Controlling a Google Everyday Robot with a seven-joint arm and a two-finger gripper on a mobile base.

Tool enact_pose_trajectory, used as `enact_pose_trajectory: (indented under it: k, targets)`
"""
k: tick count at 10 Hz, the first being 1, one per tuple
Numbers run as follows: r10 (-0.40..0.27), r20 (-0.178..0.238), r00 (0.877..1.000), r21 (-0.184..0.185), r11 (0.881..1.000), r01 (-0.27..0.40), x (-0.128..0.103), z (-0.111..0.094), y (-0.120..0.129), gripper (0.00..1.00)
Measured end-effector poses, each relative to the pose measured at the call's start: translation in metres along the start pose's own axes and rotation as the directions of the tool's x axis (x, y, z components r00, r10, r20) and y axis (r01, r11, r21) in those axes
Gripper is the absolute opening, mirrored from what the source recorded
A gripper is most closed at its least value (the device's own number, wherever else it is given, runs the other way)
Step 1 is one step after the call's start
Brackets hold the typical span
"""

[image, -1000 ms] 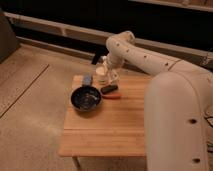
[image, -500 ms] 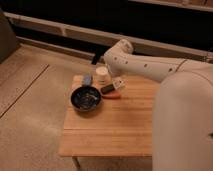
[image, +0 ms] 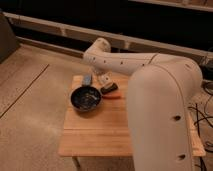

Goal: Place the bottle in the ceramic bowl

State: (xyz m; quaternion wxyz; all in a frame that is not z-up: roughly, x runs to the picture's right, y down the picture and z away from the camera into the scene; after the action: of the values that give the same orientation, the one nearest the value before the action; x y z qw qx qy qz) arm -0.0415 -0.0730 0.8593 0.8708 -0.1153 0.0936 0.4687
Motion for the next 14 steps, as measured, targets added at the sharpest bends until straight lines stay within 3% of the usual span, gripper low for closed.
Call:
enact_pose_trajectory:
  k: [5,8,10,14]
  targets:
    - [-0.118,0.009,0.993,-0.031,0.993,0.118,0.006,-0.004,0.069,0.00]
    - [-0.188,0.008,0.982,-0.035,0.981,0.188,0.028,-0.004,0.100,0.00]
    - [-0.190,-0.006,0.982,-0.030,0.981,0.190,0.034,0.007,0.103,0.00]
    - [-0.141,-0.025,0.990,-0.004,0.990,0.141,0.013,0.031,0.066,0.00]
